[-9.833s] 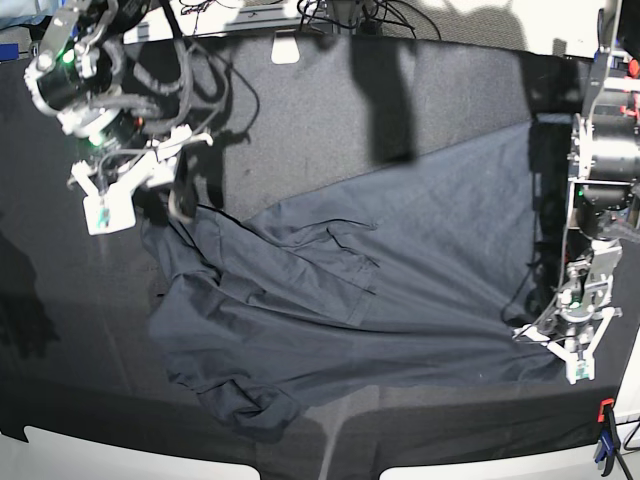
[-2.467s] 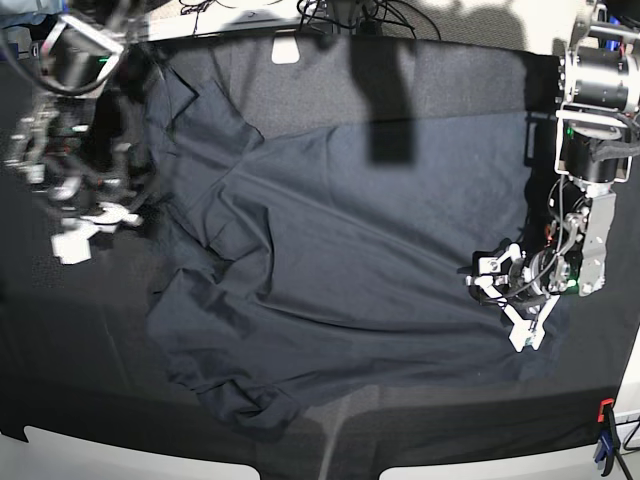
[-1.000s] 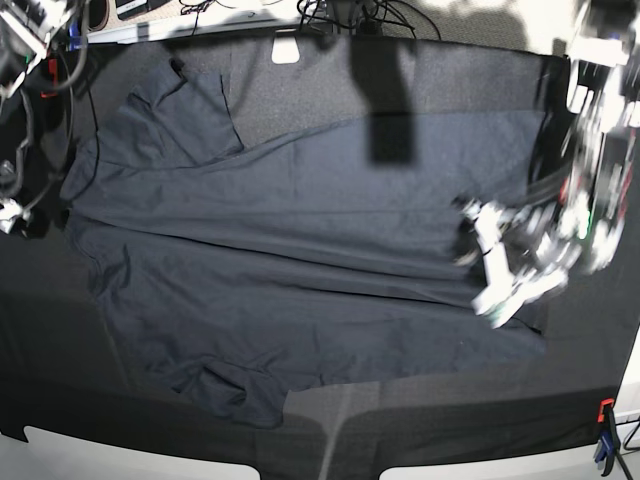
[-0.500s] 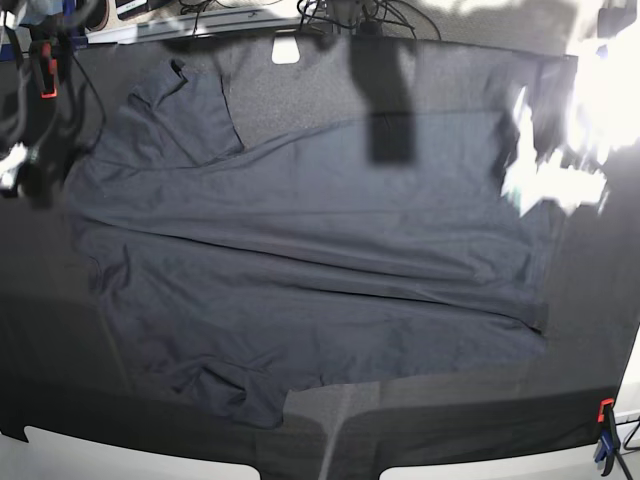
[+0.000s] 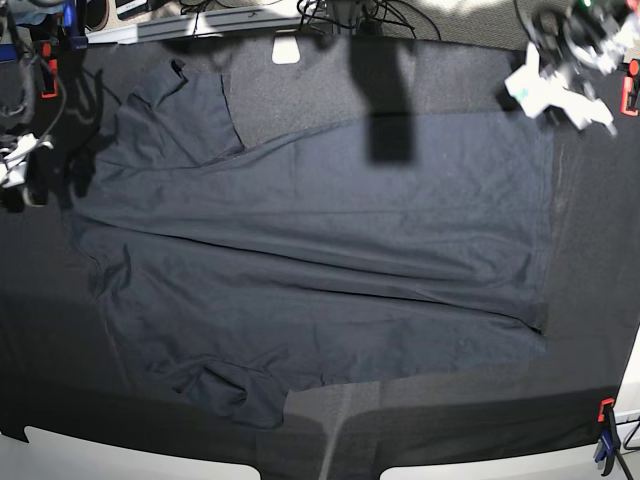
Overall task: Layout the t-shirt on the table in an organized manner, then fold the t-shirt properly
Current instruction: 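Pull the shirt edge outward with the left gripper and release, then raise both grippers away from the flattened shirt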
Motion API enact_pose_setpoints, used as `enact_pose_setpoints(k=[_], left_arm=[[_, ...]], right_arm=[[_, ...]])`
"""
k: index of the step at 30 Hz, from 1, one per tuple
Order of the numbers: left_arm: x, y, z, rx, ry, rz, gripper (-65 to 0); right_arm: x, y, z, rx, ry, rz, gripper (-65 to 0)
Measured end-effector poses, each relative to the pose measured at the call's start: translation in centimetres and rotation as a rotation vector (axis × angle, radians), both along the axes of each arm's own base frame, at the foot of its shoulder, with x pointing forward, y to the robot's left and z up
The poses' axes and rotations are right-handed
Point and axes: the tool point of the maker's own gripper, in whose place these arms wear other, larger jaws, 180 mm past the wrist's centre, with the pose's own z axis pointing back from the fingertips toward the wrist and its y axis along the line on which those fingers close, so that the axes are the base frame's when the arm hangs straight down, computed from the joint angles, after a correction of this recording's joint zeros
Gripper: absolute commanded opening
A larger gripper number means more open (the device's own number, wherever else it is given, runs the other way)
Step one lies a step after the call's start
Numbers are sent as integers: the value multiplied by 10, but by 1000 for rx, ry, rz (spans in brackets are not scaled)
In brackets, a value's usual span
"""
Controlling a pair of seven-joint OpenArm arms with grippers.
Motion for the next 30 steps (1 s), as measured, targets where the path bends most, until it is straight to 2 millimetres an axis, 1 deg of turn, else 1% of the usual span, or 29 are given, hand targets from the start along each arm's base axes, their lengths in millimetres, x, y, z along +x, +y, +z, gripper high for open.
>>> enact_pose_setpoints(k=[2, 7, 13, 15, 17, 19, 22, 23, 26, 27, 30], left_arm=[[-1, -1, -1, -5, 1, -2, -375], [-3, -2, -2, -17, 9, 1, -375], [-8, -10, -6, -113, 52, 50, -375], [-9, -10, -6, -115, 54, 51, -375], [-8, -10, -6, -110, 51, 48, -375], [-9, -7, -6, -89, 54, 50, -375], [-11, 5, -8, -10, 68, 59, -375], [-12, 8, -9, 4, 71, 62, -375], [-11, 8, -8, 14, 66, 55, -375], [-11, 9, -9, 26, 68, 42, -375], [-17, 9, -13, 92, 108, -41, -375]], right_arm=[[1, 9, 1, 48, -19, 17, -423], [2, 21, 2, 113, -42, 36, -423], [3, 26, 5, 142, -55, 50, -423], [4, 32, 9, 175, -72, 67, -423], [8, 41, 17, 224, -106, 94, -423], [11, 55, 32, 311, -167, 141, -423], [9, 76, 48, 438, -207, 218, -423], [8, 80, 52, 464, -218, 231, -423], [8, 81, 52, 472, -220, 229, -423], [8, 80, 49, 465, -216, 218, -424], [5, 71, 29, 398, -169, 158, -424]])
